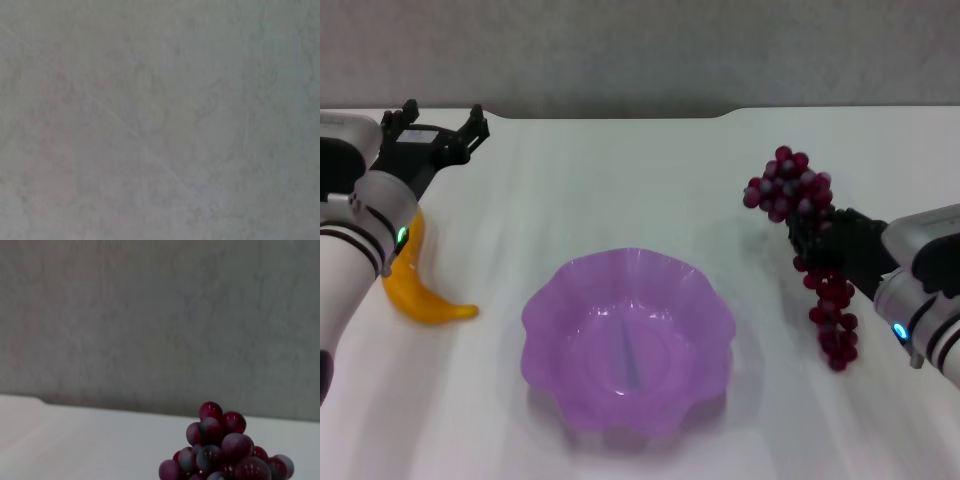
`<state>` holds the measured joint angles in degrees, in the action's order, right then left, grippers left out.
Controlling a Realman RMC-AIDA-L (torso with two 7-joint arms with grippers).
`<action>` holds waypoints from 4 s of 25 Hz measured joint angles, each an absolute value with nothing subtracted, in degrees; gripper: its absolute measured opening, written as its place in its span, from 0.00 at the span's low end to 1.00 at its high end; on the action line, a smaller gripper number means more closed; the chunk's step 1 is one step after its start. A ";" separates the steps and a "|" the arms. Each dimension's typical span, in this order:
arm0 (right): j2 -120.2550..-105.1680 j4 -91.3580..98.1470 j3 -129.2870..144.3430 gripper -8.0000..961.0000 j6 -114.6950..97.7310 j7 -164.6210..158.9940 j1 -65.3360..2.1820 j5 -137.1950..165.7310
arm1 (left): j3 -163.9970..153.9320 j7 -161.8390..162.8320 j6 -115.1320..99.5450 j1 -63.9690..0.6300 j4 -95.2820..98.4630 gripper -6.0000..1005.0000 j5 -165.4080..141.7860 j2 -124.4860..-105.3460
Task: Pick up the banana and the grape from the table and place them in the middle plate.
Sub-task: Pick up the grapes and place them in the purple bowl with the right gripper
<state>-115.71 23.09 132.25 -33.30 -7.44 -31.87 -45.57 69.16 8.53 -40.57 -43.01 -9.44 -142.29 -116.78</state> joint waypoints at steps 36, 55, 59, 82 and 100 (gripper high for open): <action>-115.03 58.83 113.53 0.43 -8.18 25.13 -25.57 -45.41 | 69.17 8.35 -40.43 -40.75 -9.17 0.85 -142.56 -116.45; -115.43 66.39 128.58 0.43 -4.69 30.39 -25.88 -45.89 | 69.17 8.36 -40.43 -40.97 -9.48 0.84 -142.38 -116.45; -115.46 66.78 131.85 0.43 -4.86 29.11 -25.51 -45.97 | 69.17 8.47 -40.43 -40.88 -9.30 0.84 -142.37 -116.45; -115.29 60.63 132.10 0.42 5.79 23.80 -25.86 -45.97 | 69.26 8.35 -39.28 -41.00 -9.33 0.84 -142.38 -116.37; -115.34 54.24 130.44 0.48 3.72 19.58 -29.30 -45.96 | 69.26 8.35 -39.11 -41.40 -9.26 0.83 -142.38 -116.37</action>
